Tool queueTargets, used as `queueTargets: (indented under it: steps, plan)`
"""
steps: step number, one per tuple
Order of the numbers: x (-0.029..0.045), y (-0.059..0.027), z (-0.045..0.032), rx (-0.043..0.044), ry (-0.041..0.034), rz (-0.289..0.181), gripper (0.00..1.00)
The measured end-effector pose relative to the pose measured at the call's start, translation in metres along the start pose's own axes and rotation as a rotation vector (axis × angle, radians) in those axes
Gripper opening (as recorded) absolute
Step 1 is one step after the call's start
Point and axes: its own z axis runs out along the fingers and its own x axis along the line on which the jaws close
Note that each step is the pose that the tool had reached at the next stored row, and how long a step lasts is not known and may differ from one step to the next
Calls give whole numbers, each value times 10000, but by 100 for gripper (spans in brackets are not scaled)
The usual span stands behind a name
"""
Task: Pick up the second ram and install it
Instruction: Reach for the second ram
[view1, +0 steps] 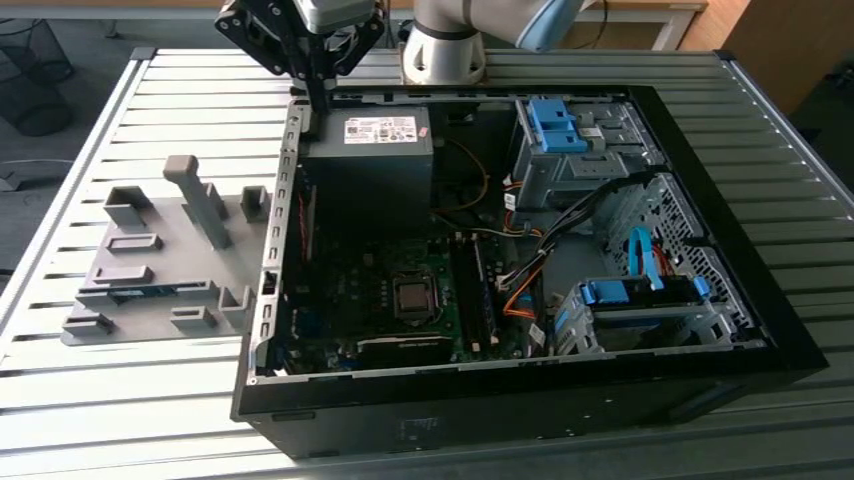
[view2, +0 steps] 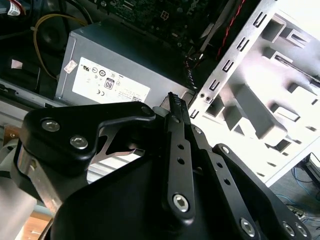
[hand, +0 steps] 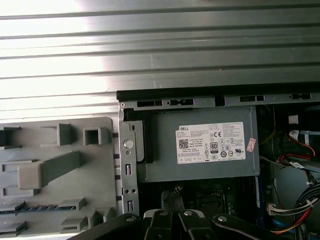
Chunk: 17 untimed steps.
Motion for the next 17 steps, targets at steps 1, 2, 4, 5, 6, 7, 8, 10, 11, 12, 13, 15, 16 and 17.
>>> queueTargets:
  steps: [1,2,4,5,6,7,8,10,11,12,13,15,16,17]
  plan:
    - [5,0,0,0,0,0,11]
    - [10,0,0,0,0,0,11]
    - [20,-2,0,0,0,0,11]
    - [25,-2,1,0,0,0,11]
    - [31,-2,1,0,0,0,11]
    - [38,-3,1,0,0,0,11]
    - [43,-3,1,-1,0,0,11]
    - [54,-4,1,0,0,1,11]
    - [59,-4,1,0,0,1,11]
    - [65,-5,1,-1,0,1,11]
    - [71,-5,1,-1,0,0,11]
    - [81,-6,2,0,0,0,11]
    - [86,-7,2,-1,0,1,11]
    - [92,-7,2,0,0,0,11]
